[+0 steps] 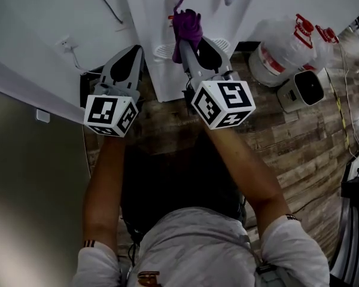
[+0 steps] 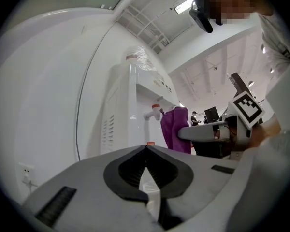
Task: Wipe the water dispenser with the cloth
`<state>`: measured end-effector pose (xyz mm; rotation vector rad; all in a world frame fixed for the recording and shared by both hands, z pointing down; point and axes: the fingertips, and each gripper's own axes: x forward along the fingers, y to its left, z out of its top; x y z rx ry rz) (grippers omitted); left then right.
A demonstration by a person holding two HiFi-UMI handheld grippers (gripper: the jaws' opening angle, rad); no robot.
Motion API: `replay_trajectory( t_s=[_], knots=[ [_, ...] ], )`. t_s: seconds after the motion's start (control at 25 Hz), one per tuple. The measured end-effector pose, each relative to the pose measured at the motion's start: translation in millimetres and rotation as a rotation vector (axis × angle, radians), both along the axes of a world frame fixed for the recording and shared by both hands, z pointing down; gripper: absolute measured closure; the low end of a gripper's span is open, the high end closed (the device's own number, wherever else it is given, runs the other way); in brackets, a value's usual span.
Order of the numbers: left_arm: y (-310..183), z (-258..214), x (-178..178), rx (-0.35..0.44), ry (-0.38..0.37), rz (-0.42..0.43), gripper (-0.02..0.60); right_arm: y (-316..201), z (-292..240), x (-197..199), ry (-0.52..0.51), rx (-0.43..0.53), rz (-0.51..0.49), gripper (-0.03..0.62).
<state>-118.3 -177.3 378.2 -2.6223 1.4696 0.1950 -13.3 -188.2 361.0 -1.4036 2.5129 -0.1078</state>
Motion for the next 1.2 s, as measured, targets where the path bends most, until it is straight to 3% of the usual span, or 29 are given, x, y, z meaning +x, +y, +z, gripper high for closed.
replay_trajectory(
  t_s=[0.28, 0.52, 1.2],
  knots=[
    [-6, 6, -14, -0.018, 0.002, -0.023, 0.583, 1, 13, -71, 0.010, -0.006, -0.093, 0.493],
    [-10, 13, -15, -0.034, -0.001, -0.028, 0.583, -12, 34, -93, 0.079, -0.026, -0.104, 0.493],
    [-2, 21, -4, -0.044, -0.005, -0.008, 0.583, -56, 46, -25, 0.138, -0.007, 0.031, 0.493]
  ],
)
